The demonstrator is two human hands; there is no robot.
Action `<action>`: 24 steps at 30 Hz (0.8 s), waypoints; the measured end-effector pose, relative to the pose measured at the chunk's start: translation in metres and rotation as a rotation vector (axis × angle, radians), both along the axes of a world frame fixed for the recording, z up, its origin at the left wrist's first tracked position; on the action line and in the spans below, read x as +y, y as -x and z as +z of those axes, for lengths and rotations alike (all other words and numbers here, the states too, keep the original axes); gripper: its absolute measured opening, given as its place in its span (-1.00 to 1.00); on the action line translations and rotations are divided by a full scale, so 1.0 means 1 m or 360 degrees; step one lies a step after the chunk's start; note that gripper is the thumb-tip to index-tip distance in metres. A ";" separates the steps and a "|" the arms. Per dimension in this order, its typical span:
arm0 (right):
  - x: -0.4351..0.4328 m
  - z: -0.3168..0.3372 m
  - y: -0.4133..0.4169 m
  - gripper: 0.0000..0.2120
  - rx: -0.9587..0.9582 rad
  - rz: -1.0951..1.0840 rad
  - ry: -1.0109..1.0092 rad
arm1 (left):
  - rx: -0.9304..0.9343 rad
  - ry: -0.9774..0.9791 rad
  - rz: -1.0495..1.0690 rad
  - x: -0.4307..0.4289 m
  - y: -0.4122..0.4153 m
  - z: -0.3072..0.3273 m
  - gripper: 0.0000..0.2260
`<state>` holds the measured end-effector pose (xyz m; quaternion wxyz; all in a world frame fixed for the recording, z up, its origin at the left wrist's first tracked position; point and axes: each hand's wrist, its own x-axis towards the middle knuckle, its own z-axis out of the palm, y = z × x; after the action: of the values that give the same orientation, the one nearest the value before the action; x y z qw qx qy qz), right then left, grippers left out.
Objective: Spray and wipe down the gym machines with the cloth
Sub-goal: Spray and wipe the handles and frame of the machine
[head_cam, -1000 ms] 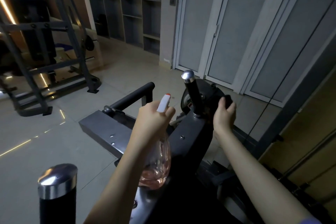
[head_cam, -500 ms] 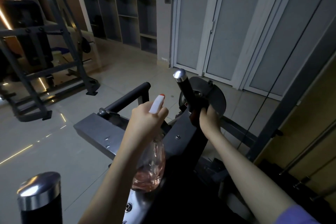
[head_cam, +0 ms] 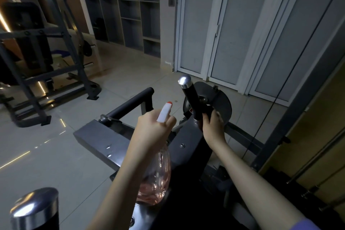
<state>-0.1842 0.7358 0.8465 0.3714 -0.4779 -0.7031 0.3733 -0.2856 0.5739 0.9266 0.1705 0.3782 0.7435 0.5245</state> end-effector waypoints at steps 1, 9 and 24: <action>-0.002 0.007 0.000 -0.62 0.0080 -0.0042 0.0057 | -0.0008 -0.0010 0.0000 0.000 0.000 0.000 -0.66; 0.000 0.054 0.049 -0.64 0.0744 0.0106 -0.0118 | 0.0027 -0.0001 -0.0035 0.001 0.000 0.001 -0.63; 0.003 -0.011 -0.002 -0.65 -0.0053 0.0133 -0.0338 | -0.0013 0.0000 0.0061 -0.002 -0.005 0.005 -0.63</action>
<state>-0.1826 0.7383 0.8360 0.3923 -0.4124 -0.7640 0.3038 -0.2811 0.5719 0.9320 0.1635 0.3617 0.7499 0.5293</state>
